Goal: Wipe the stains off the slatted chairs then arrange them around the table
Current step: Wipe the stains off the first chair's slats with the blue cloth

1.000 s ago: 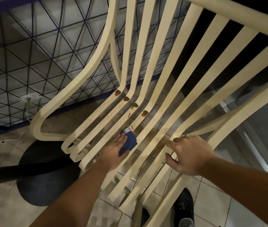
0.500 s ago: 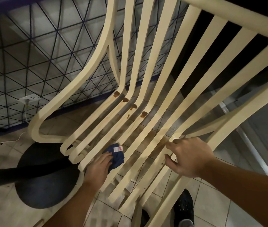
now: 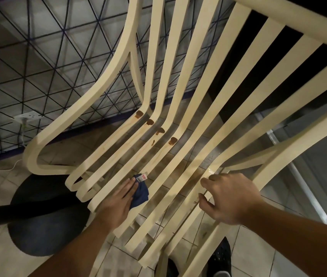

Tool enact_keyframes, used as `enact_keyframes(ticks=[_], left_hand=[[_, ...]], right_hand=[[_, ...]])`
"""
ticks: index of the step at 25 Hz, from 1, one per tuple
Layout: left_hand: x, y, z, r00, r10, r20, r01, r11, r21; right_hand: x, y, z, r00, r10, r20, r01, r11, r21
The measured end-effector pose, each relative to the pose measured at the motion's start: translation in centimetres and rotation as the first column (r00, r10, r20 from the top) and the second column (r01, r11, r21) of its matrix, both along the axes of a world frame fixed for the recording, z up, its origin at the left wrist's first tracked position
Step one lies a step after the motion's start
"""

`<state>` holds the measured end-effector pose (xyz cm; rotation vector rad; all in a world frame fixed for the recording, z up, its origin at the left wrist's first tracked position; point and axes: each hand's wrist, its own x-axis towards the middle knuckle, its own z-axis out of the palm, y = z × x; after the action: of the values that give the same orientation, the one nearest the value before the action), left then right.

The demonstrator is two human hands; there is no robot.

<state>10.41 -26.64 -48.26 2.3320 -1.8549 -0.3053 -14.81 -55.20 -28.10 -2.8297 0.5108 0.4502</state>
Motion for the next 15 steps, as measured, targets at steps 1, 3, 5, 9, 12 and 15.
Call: enact_keyframes(ticks=[1, 3, 5, 9, 12, 15], left_hand=[[0.1, -0.5, -0.2, 0.999, -0.028, 0.035, 0.026, 0.998, 0.053], [0.1, -2.2, -0.1, 0.997, -0.058, 0.058, 0.046, 0.982, 0.185], [0.1, -4.4, 0.2, 0.998, -0.056, 0.025, 0.049, 0.976, 0.214], [-0.4, -10.2, -0.7, 0.995, 0.012, -0.1, 0.005, 0.986, 0.168], [-1.2, -15.6, -0.9, 0.985, 0.113, -0.13, -0.076, 0.963, 0.259], [-1.4, -18.3, -0.8, 0.996, 0.091, -0.019, -0.078, 0.926, 0.37]], right_hand=[[0.0, 0.0, 0.0, 1.0, 0.002, -0.007, -0.002, 1.0, 0.003], [0.1, 0.0, 0.1, 1.0, 0.004, -0.014, -0.004, 1.0, 0.005], [0.1, 0.0, 0.1, 1.0, 0.003, -0.019, -0.003, 1.0, 0.009], [0.1, 0.0, 0.1, 0.999, 0.009, -0.043, -0.008, 1.0, 0.018], [0.2, 0.0, 0.4, 0.999, 0.014, -0.051, -0.013, 1.0, 0.019], [0.3, -0.1, 0.8, 0.999, 0.023, -0.05, -0.022, 1.0, 0.009]])
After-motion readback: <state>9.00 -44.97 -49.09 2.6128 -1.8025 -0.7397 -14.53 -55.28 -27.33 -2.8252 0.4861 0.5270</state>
